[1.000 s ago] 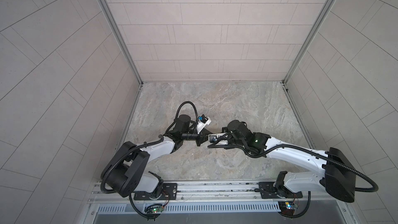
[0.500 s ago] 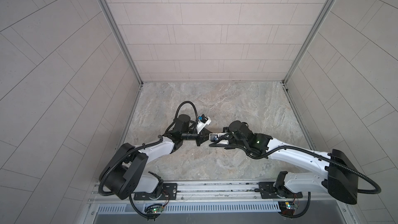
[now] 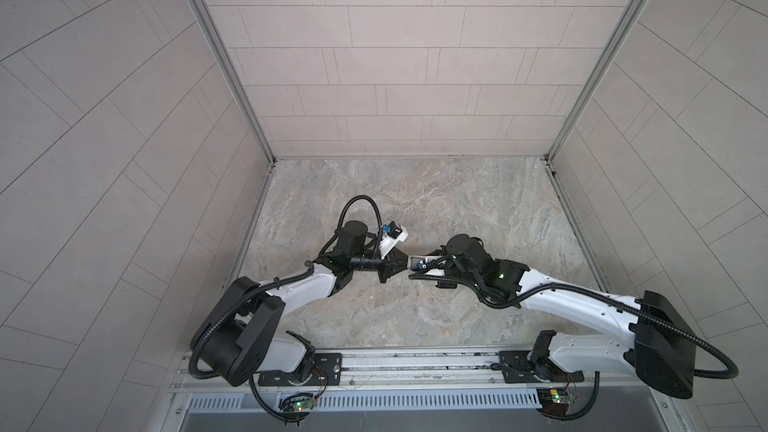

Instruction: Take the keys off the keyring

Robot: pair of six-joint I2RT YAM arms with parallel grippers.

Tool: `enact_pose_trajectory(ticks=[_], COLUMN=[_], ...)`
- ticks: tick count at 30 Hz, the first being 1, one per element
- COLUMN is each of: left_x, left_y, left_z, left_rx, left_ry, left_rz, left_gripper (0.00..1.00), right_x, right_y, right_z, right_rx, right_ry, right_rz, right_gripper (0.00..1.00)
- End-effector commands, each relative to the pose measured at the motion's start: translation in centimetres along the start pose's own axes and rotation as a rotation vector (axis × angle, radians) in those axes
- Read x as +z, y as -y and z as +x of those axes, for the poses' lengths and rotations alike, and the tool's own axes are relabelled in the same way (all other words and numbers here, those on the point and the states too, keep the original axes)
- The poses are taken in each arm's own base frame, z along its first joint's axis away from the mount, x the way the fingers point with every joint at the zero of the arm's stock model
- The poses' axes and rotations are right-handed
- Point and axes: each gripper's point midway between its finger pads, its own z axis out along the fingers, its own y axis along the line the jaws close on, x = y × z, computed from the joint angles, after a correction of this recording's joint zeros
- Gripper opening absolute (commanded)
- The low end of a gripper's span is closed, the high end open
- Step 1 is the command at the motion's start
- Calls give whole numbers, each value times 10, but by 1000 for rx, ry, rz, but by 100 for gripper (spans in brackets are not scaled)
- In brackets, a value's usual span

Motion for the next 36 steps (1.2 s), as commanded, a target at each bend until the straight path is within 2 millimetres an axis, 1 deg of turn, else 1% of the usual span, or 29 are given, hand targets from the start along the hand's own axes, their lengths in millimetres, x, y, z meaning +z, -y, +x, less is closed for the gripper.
enact_pose_trajectory(ticks=[1,4,9,11,14,16,18,20,22,26,29,32,36], left_x=[-2,-1,-1,-1,-1,-1,-1,-1,-1,-2,-2,-3,-4], left_y=[9,9,10,10,9,10,10,11,12,13,14,16,18], left_z=[-16,-16,-18,-19,-18,-20,-21,-21,-20,-21,-21,-21,-17], left_rx=[67,66,72,76,81,86,89,94,105,134,153,178,201], left_ry=[36,34,37,37,33,36,38,38,37,39,47,62,63], left_rz=[28,27,27,21,11,12,14,16,15,8,7,12,8], left_gripper=[0,0,0,0,0,0,0,0,0,0,0,0,0], right_x=[-10,-15,-22,-25,-28,-27,-23,-20,-20,-18,-15,-11,-11], right_y=[6,6,-2,-2,-2,-6,-8,0,2,-6,-10,-13,-14], right_z=[0,0,-11,-13,-21,-24,-20,-14,-15,-21,-19,-14,-15], right_rx=[19,24,38,68,119,137,152,200,204,176,171,171,175], right_ry=[10,12,66,67,92,98,74,53,63,93,106,85,89], right_rz=[28,28,-21,-33,-54,-79,-84,-38,-35,-83,-86,-92,-101], right_gripper=[26,27,26,25,22,21,20,21,22,22,21,21,22])
